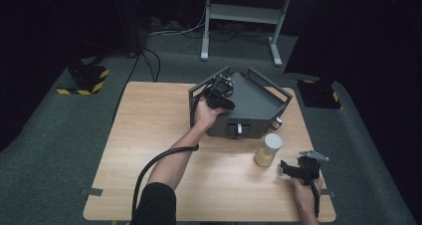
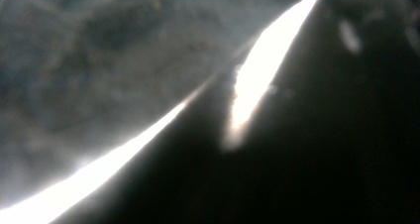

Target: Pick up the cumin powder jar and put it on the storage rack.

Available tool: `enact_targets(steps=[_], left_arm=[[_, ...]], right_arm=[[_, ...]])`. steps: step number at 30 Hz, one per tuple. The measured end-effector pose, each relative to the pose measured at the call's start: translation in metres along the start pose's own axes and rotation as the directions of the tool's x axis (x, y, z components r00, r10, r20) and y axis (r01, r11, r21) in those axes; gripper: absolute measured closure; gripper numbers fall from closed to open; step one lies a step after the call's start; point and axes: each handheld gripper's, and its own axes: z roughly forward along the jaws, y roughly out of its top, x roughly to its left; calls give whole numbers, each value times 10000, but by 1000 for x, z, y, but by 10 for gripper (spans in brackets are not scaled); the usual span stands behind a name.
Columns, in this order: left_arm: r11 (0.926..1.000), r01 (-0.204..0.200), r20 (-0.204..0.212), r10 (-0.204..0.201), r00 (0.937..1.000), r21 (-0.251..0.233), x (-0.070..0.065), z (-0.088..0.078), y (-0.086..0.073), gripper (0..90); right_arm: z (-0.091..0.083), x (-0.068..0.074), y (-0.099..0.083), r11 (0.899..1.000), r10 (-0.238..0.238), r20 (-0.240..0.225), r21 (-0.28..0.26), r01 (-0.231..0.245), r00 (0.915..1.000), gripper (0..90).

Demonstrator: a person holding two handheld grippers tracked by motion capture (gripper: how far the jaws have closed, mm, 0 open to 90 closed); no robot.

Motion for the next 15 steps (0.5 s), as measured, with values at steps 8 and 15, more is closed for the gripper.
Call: enact_targets(steps=[8, 15], left_arm=[[9997, 66, 205, -61, 9998, -223, 5, 1, -7, 308], [9994, 69, 246, -61, 9997, -329, 7, 2, -12, 236]], right_arm=[[0, 1, 0, 10000, -19, 0, 14, 19, 10000, 91], [0, 1, 0, 10000, -10, 34, 18, 10, 10000, 91]])
